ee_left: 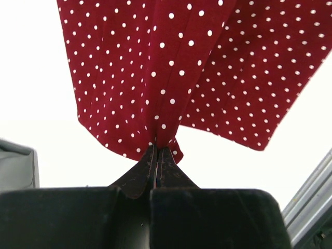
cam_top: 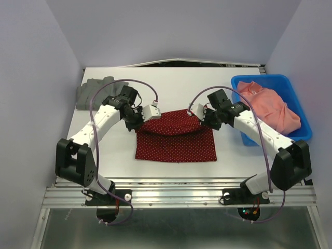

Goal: Fold and stack the skirts
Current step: Fold the skirt

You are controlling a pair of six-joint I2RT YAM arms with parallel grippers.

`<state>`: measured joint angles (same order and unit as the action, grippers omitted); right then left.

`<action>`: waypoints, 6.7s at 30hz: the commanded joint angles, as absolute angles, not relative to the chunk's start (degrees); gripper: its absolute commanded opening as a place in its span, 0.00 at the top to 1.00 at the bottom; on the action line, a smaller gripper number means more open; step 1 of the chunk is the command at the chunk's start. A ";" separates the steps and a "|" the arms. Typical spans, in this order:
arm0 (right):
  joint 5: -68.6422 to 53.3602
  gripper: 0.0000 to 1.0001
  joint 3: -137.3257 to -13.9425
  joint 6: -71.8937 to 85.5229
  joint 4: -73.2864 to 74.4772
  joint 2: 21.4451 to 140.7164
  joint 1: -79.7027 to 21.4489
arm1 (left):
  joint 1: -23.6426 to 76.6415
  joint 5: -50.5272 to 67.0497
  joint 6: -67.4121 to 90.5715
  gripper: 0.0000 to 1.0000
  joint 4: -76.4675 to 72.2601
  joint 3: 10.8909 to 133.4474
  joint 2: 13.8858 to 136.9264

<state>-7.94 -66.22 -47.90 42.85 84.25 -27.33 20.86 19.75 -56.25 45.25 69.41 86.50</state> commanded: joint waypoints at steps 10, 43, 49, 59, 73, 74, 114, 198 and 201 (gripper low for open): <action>-9.75 0.99 -57.40 -51.06 53.79 75.14 -27.07 | 21.97 21.97 -60.64 1.00 56.95 62.94 73.83; -12.66 0.40 -67.41 -27.26 41.68 91.83 -27.60 | 30.06 18.46 -38.58 0.53 29.89 57.57 82.25; -8.37 0.41 -66.18 -23.73 35.87 100.96 -27.60 | 30.06 14.68 -44.27 0.59 27.07 52.84 86.83; -4.75 0.42 -86.61 -23.37 33.66 121.80 -27.60 | 31.99 19.68 -48.78 0.70 30.41 44.65 83.50; -4.59 0.34 -112.46 -27.77 33.15 126.96 -28.83 | 44.03 40.61 -24.19 0.44 24.88 65.02 88.60; -4.40 0.34 -110.15 -27.77 32.79 124.65 -28.83 | 44.03 39.91 -24.17 0.44 24.53 65.82 87.81; -27.42 0.40 -73.83 -9.84 31.90 112.15 -28.83 | 54.76 4.57 -63.81 0.34 -3.70 24.25 67.68; -33.22 0.48 -83.41 -12.83 20.92 122.26 -28.30 | 41.23 30.15 -57.83 1.00 54.31 86.47 96.49; -34.80 0.48 -83.50 -13.44 21.79 122.52 -28.30 | 38.51 28.66 -59.32 1.00 55.02 92.36 101.50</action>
<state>-31.86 -85.86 -12.56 16.88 122.17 -27.51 41.52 29.54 -56.14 52.62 85.08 97.97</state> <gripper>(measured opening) 0.517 0.182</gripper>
